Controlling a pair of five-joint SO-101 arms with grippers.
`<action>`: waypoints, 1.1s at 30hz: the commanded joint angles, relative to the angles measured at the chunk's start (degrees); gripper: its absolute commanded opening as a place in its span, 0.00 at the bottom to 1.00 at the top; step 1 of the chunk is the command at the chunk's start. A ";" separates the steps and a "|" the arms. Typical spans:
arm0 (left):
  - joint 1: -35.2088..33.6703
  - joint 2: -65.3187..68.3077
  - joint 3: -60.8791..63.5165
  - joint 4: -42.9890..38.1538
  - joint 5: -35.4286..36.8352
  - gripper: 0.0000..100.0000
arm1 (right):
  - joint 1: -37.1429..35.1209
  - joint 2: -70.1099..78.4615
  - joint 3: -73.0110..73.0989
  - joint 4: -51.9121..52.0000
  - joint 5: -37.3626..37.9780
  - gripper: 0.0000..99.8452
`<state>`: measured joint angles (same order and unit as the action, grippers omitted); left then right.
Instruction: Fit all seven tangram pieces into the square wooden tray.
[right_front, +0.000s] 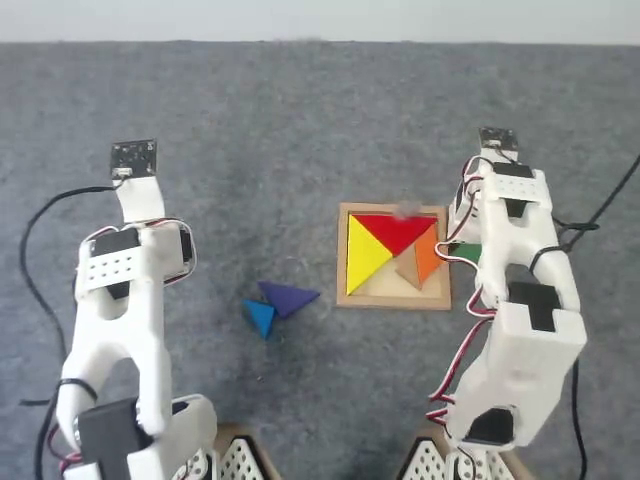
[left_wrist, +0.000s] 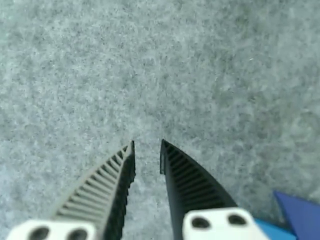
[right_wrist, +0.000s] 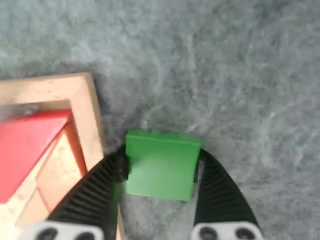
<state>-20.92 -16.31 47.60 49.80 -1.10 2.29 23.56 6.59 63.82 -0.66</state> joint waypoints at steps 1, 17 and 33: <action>0.09 -2.11 -0.31 -1.49 0.88 0.09 | -1.36 -7.69 -1.32 4.79 2.81 0.02; 3.78 -2.11 5.58 -8.18 0.62 0.09 | -30.55 -36.88 14.07 9.19 10.73 0.02; 3.78 -2.64 5.58 -7.74 0.62 0.09 | -32.40 -24.75 19.69 0.84 11.34 0.02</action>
<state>-17.41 -16.31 53.76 42.86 -1.19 -31.91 -1.85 27.08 67.25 10.07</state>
